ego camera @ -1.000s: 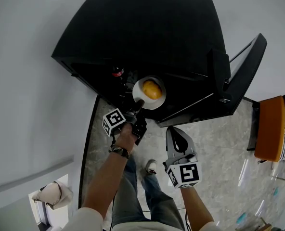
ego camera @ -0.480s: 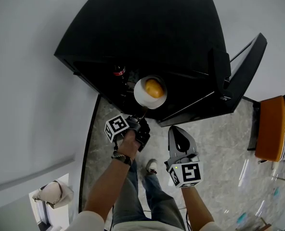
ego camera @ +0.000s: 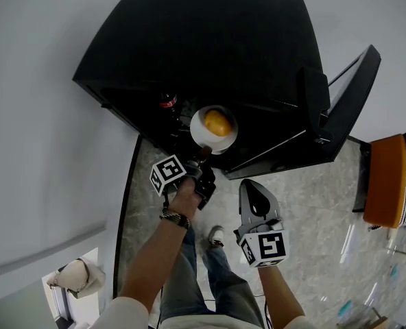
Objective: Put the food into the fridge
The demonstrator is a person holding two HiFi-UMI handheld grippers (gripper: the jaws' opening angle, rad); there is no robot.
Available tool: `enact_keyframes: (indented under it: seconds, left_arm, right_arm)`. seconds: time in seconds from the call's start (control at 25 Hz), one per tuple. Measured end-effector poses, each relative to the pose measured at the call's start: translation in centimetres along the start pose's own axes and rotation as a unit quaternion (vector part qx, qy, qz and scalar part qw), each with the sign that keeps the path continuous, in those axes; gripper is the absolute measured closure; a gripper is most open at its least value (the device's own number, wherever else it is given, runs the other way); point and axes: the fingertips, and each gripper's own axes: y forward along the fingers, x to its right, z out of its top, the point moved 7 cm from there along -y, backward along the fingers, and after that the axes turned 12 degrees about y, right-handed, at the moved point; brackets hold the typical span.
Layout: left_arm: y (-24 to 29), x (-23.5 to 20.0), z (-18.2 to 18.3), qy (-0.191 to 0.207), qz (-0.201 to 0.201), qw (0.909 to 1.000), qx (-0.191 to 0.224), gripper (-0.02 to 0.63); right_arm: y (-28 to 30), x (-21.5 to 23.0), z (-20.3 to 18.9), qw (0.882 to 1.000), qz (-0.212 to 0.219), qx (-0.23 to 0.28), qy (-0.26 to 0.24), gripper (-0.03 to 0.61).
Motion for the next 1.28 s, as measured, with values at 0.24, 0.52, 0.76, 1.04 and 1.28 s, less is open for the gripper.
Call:
enact_keyframes:
  seconds: [0.24,0.52,0.76,1.04,1.28]
  left_arm:
    - [1.2,0.2,0.5,0.003,-0.005,1.0,-0.003,0.6]
    - [3.1,0.4,1.3,0.007,-0.006,0.9999,-0.005,0.598]
    - [4.2,1.0,1.7,0.008,-0.016,0.9998,-0.003,0.6]
    - [4.9,1.8,2.1,0.015,-0.007,0.9999,0.002,0.597]
    - [4.5,1.9,1.6,0.019,-0.007,0.9998,0.002,0.549]
  right_arm:
    - [0.0,0.1,-0.1,1.0,0.0,-0.001,0.0,0.572]
    - [-0.1,0.6,-0.1,1.0,-0.004,-0.003,-0.002,0.572]
    - [-0.2,0.9,-0.3,1.0,-0.007,-0.004,0.002,0.572]
    - [-0.4,0.8,-0.1,1.0,-0.004,-0.004,0.003,0.572]
    - [-0.6,1.0,0.0,1.0,-0.006,-0.003,0.004,0.572]
